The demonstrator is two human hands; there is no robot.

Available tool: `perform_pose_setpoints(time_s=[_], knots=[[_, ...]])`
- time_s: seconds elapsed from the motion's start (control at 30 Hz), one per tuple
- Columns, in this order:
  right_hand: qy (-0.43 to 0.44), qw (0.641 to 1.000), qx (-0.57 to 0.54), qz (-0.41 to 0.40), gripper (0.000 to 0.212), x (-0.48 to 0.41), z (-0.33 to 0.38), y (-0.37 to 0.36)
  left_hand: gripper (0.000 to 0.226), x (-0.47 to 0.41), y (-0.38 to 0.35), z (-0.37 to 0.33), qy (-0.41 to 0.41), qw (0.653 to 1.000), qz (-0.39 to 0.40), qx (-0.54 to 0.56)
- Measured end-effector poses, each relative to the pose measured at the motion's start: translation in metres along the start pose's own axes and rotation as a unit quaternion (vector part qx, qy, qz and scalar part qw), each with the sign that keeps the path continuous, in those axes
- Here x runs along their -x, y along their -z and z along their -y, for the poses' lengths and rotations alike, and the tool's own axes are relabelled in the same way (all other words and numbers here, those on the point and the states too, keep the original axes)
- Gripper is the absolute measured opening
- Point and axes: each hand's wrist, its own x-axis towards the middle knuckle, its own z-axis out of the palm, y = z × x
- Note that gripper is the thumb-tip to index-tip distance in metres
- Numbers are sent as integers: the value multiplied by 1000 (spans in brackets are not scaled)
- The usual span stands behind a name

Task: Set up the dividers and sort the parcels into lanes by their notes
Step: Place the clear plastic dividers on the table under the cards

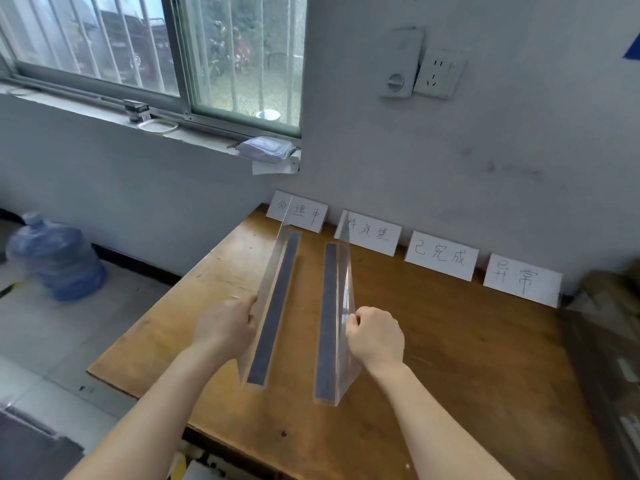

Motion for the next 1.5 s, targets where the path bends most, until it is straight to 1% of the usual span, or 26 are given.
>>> perform_pose_setpoints(time_s=[0.2, 0.33, 0.5, 0.63, 0.73, 0.9, 1.1, 1.33, 1.5], knots=[[3, 999, 32, 22, 39, -27, 15, -16, 48, -34, -2, 13, 2, 1000, -6, 4], [-7, 999, 35, 27, 36, -39, 29, -31, 47, -57, -2, 31, -2, 1000, -8, 7], [-33, 998, 39, 28, 42, -44, 53, -45, 46, -77, 2, 58, -16, 1000, 2, 9], [-63, 996, 58, 31, 43, -43, 77, -58, 43, -91, 8, 83, -29, 1000, 5, 6], [-75, 995, 63, 29, 41, -43, 95, -70, 41, -102, 14, 103, -41, 999, -2, -7], [-98, 991, 86, 37, 31, -41, 121, -88, 39, -115, 27, 134, -44, 999, 8, -20], [-112, 988, 95, 38, 30, -38, 130, -101, 44, -132, 30, 163, -44, 999, 17, -18], [-109, 988, 88, 66, 20, -41, 130, -102, 43, -144, 28, 169, -39, 998, 23, -43], [-103, 989, 74, 75, 19, -44, 127, -104, 43, -147, 27, 169, -51, 997, 10, -49]])
